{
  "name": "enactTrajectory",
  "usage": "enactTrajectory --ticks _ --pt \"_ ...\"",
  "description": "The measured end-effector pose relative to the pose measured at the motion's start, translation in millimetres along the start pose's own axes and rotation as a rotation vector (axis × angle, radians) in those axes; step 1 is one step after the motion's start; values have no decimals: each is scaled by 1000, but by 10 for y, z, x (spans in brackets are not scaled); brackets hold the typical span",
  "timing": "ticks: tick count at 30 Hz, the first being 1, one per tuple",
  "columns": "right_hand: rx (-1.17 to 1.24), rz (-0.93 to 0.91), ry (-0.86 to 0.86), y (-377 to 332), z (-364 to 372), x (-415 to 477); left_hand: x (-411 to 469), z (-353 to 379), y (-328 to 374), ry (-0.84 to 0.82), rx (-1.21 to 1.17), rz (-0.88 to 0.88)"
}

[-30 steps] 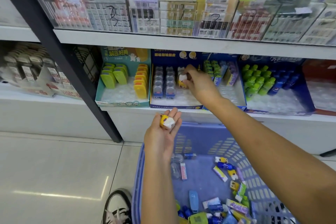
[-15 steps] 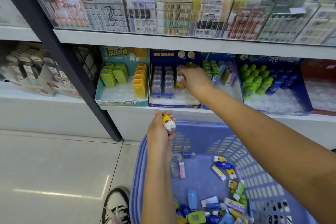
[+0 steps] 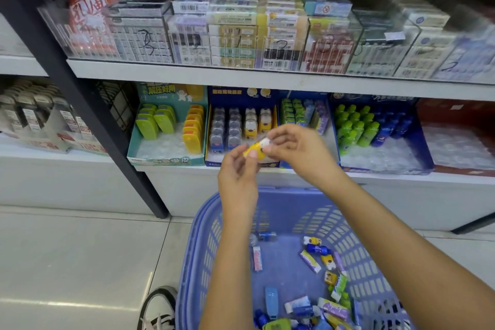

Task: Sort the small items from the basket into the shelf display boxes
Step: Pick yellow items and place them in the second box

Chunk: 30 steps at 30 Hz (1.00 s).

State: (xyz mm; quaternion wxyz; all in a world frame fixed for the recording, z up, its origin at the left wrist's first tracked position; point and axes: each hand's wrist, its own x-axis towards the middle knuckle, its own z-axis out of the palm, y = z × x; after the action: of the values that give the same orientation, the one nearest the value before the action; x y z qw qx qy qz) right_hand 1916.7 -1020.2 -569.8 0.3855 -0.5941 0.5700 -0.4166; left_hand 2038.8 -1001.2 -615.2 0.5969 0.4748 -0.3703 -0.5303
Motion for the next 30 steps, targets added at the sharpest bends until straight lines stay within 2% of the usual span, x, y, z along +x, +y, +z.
enactTrajectory --ticks 3,5,7,10,20,23,25,26,28,30 --pt "-386 -129 198 0 -124 302 102 -19 -105 -112 658 210" --pt "-591 -162 157 31 -149 546 155 -45 -199 -235 974 226" --pt "-791 -159 64 86 -122 745 151 -72 -283 -292 1127 238" --pt "-974 -146 -21 142 -75 912 133 -94 -350 -278 1129 296" --pt "-1011 -138 -85 158 -23 1020 153 -101 -347 -308 1121 287" --pt "-1006 -173 -73 144 -7 841 75 -114 -281 -270 930 306" --pt "-877 -207 -41 226 -22 509 -6 -142 -299 -226 816 356" --pt "-835 -201 -64 314 -41 303 -43 -156 -349 -239 804 331" --pt "-881 -101 -238 599 -96 -106 -116 -178 -516 -364 869 152" --pt "-983 75 -496 955 -104 -486 -217 -206 -776 -588 1111 -96"
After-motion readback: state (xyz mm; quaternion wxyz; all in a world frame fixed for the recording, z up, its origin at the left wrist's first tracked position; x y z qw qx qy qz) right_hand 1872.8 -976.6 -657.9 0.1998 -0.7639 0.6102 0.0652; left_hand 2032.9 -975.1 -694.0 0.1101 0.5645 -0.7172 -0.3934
